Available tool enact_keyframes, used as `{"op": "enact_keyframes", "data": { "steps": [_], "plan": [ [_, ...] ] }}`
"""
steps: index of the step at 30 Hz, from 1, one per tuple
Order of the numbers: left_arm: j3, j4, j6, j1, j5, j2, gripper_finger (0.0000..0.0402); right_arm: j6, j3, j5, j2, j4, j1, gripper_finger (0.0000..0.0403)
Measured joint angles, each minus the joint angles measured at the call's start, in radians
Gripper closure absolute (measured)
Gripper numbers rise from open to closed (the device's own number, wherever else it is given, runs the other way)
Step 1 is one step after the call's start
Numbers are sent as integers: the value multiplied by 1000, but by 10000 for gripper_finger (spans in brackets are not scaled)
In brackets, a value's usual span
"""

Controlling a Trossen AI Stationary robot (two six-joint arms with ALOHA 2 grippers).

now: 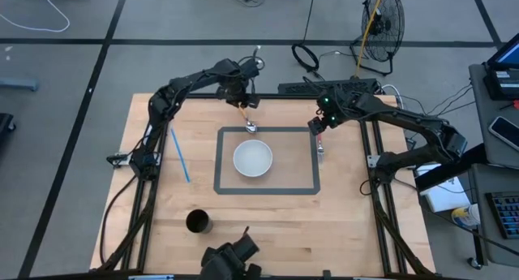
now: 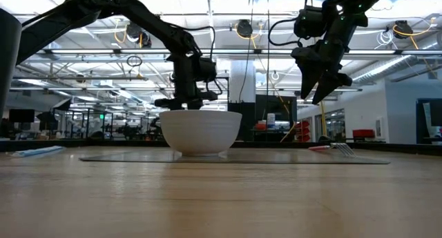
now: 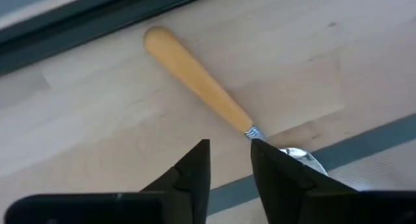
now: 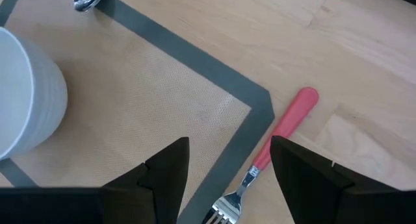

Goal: Pick & Place Utensil
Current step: Put the yellow spoon into the bowl on the table mat

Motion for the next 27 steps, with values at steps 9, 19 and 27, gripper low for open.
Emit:
{"op": "enact_keyframes", "data": {
  "steps": [9, 19, 27],
  "plan": [
    [-41, 54, -34, 6, 62, 0, 254, -30, 0, 0, -25, -5, 0, 193],
    [-41, 73, -140, 41, 115, 0, 147, -51, 0, 0, -39, -3, 0, 193],
    [-39, 48, -179, 49, 225, 62, 139, -56, 0, -1, -39, 1, 0, 193]
  ]
}}
